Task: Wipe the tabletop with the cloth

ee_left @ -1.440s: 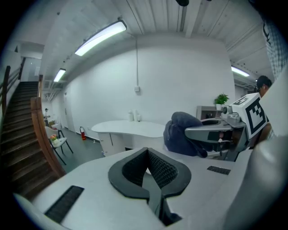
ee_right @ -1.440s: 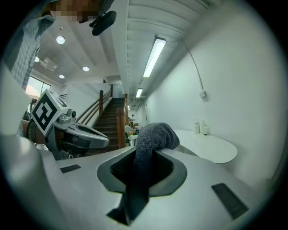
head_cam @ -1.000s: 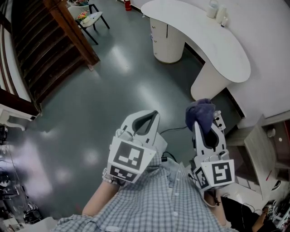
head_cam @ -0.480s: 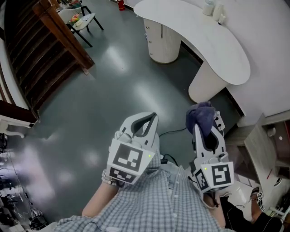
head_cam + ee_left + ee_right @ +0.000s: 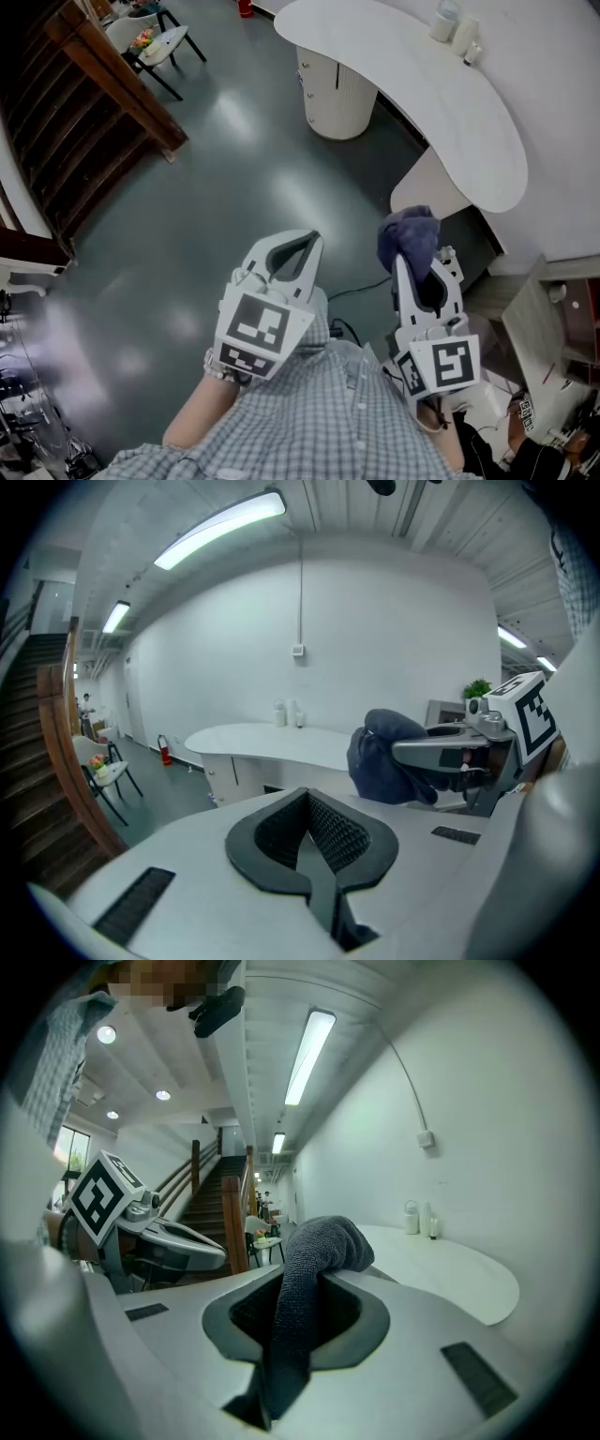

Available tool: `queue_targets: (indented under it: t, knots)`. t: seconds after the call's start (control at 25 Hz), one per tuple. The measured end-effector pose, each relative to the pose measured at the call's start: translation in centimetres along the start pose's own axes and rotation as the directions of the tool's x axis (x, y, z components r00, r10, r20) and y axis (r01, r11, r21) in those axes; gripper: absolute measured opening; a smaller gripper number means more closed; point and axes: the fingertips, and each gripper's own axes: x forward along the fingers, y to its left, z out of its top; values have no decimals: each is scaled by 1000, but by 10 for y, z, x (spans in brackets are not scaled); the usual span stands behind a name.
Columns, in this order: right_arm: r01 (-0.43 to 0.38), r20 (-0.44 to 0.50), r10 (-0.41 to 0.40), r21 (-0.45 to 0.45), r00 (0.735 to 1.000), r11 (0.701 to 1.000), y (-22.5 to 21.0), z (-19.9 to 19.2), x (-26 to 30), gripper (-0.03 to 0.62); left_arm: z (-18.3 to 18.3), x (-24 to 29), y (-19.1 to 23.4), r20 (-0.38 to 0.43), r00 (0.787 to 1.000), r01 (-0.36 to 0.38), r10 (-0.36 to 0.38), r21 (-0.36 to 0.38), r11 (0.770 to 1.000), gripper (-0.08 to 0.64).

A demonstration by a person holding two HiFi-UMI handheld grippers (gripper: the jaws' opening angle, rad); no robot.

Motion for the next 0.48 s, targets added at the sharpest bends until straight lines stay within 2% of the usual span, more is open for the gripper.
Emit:
queue_targets:
  t: [0.24, 0.48]
  knots:
    - [10, -5, -10, 0, 1000, 1000, -13, 22, 74, 54, 23, 36, 65, 5, 1000, 10, -10, 3, 1000, 5]
    - [0, 4, 0, -24, 1000, 1000, -14, 43, 139, 52, 41, 58, 126, 20, 1000, -11, 11, 1, 1000, 5]
